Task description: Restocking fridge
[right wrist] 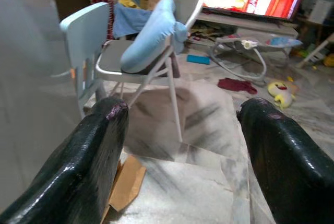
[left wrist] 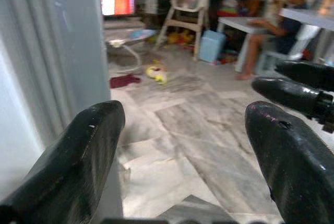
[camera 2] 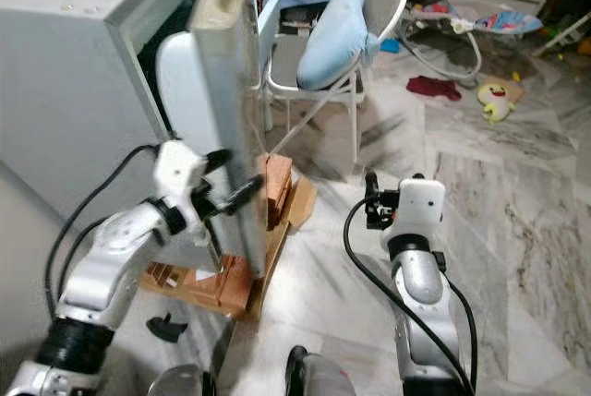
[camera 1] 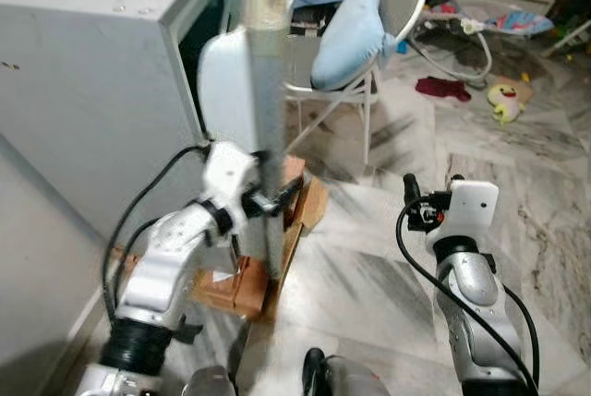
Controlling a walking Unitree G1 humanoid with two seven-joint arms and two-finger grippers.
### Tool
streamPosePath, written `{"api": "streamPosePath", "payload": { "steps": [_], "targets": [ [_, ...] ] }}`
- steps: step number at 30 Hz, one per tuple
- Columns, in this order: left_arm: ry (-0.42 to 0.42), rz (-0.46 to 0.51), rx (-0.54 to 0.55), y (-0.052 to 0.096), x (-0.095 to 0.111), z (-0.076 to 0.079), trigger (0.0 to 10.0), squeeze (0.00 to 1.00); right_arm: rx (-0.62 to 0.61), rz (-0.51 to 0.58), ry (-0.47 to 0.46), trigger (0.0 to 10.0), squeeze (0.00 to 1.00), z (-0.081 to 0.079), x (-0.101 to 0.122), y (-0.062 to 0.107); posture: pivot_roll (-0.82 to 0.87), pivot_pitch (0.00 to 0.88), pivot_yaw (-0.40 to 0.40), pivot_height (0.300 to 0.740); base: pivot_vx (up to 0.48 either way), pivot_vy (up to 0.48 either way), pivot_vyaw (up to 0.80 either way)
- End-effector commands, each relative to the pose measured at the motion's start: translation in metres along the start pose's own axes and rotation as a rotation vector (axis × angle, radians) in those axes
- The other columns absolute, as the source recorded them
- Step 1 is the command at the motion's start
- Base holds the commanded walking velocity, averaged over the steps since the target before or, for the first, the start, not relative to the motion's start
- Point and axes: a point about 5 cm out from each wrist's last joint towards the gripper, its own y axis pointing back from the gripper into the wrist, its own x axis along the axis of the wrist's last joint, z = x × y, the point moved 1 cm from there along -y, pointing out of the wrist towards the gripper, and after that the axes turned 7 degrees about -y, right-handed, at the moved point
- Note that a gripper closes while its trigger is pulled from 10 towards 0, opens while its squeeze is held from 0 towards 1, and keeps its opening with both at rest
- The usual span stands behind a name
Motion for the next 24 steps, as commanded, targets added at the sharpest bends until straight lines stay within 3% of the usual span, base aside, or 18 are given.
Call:
{"api": "streamPosePath", "payload": {
  "steps": [1,4,8,11,15,21,24],
  "targets": [
    [-0.005,-0.03,0.016,0.002,-0.006,-0.005,10.0,0.0,-0.025,0.015,-0.001,10.0,0.0,0.005,0.005,0.002,-0.06,0.065,-0.014,0.74,0.0,0.0,0.0],
    [0.003,-0.058,0.165,0.011,-0.014,-0.033,10.0,0.0,-0.023,0.027,0.0,10.0,0.0,0.006,0.005,0.003,-0.05,0.063,-0.02,0.74,0.0,0.0,0.0],
    [-0.023,-0.095,0.277,0.026,-0.022,-0.051,10.0,0.0,-0.002,0.019,0.003,10.0,0.0,0.004,0.002,-0.001,-0.03,0.044,-0.029,0.74,0.0,0.0,0.0],
    [-0.033,-0.106,0.303,0.033,-0.023,-0.056,10.0,0.0,0.007,0.026,0.004,10.0,0.0,0.0,0.004,-0.009,-0.03,0.038,-0.034,0.74,0.0,0.0,0.0],
    [-0.026,-0.096,0.298,0.037,-0.024,-0.056,10.0,0.0,0.014,0.024,0.003,10.0,0.0,-0.001,0.004,-0.012,-0.02,0.033,-0.04,0.74,0.0,0.0,0.0],
    [-0.002,-0.118,0.295,0.046,-0.036,-0.044,10.0,0.0,0.029,0.01,0.007,10.0,0.0,-0.002,0.0,-0.01,-0.01,0.035,-0.055,0.74,0.0,-0.406,-0.72],
    [-0.001,-0.118,0.283,0.045,-0.037,-0.039,10.0,0.0,0.038,0.008,0.005,10.0,0.0,-0.004,0.0,-0.011,-0.01,0.043,-0.062,0.74,0.087,-0.411,0.0]
  ]
}}
